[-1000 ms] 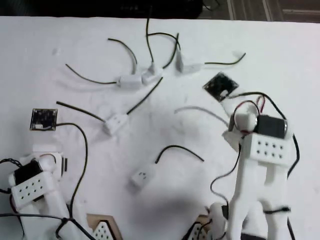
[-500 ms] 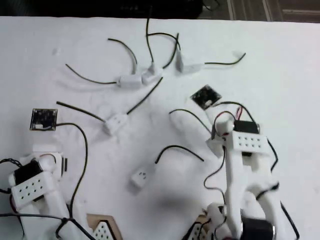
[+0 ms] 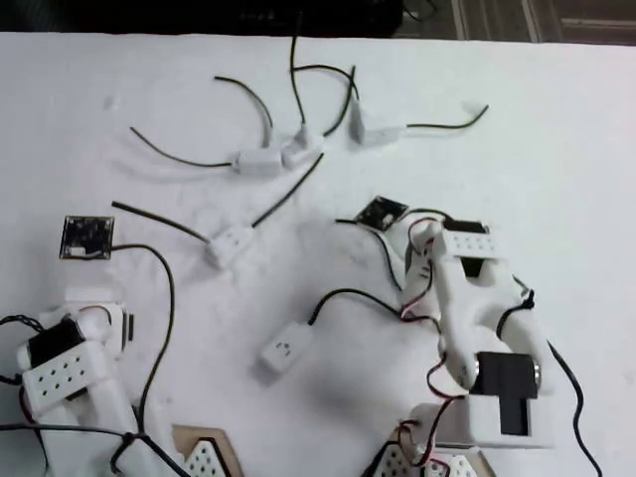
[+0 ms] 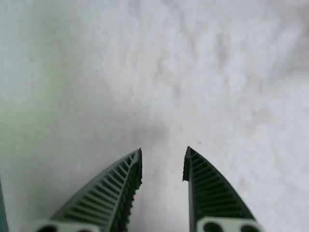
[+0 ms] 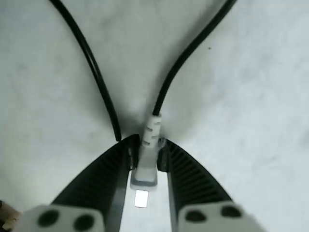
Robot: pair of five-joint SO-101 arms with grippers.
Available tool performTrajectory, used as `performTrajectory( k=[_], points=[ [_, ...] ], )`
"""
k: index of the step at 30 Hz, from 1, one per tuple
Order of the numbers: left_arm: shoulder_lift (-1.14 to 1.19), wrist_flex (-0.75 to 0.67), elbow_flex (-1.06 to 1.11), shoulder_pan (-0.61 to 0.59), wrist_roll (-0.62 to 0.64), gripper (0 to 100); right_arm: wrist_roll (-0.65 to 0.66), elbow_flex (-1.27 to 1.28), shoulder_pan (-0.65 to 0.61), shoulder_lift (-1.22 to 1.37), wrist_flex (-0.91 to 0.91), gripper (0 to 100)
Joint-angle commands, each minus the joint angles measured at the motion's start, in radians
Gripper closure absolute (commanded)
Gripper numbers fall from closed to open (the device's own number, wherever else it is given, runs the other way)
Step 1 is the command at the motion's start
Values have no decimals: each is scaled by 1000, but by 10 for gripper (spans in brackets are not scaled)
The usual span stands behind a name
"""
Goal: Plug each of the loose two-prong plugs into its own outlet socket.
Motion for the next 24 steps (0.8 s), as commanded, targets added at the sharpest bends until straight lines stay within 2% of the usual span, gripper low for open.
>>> performTrajectory(
  k=[1,4,10,22,24],
  points=[
    [-21,-12,0,-1,-6,845,34,-25,-24,28,50,981],
    [-21,-12,0,-1,-6,845,86,-25,-68,38,91,981],
    [-21,-12,0,-1,-6,845,87,-28,-119,-15,119,981],
    [-21,-12,0,-1,-6,845,83,-26,-82,-97,168,981],
    [-21,-12,0,-1,-6,845,34,-43,-51,-94,143,981]
  ],
)
